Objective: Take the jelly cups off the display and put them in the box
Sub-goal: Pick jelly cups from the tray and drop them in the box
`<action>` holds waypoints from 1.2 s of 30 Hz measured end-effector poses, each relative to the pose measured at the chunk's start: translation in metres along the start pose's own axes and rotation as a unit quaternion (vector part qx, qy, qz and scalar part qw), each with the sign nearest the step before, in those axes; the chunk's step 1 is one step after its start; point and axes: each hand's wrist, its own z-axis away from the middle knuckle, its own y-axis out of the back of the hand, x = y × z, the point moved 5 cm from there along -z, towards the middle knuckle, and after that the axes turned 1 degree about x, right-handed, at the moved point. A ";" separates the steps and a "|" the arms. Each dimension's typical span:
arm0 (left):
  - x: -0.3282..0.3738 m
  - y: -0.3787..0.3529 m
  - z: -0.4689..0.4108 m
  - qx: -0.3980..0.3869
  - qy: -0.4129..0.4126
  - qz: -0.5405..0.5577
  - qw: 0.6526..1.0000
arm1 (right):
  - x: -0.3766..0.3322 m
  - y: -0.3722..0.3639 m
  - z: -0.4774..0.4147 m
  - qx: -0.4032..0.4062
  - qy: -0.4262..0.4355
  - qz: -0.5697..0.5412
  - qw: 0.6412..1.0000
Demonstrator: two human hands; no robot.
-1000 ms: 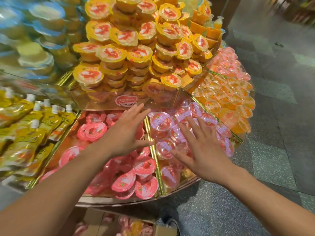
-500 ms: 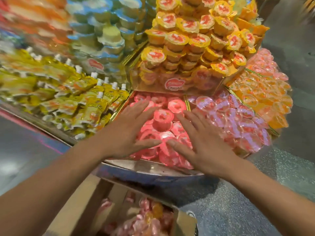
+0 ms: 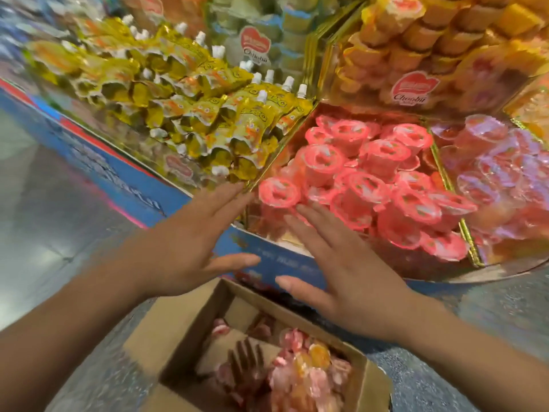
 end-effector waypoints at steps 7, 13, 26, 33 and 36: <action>-0.053 -0.077 0.030 -0.002 0.008 -0.001 1.000 | -0.005 -0.105 -0.012 -0.012 0.040 0.006 0.999; -0.098 -0.161 0.046 0.011 0.001 -0.033 0.999 | 0.007 -0.202 -0.023 -0.051 0.052 0.017 0.997; -0.163 -0.351 0.050 -0.098 0.020 -0.021 0.995 | 0.075 -0.396 -0.024 -0.117 0.040 0.022 0.992; -0.181 -0.431 0.033 -0.159 0.006 -0.041 0.986 | 0.102 -0.478 0.002 -0.200 0.064 0.025 0.977; -0.185 -0.453 0.035 -0.169 0.012 -0.034 0.985 | 0.103 -0.506 0.013 -0.241 0.079 0.043 0.966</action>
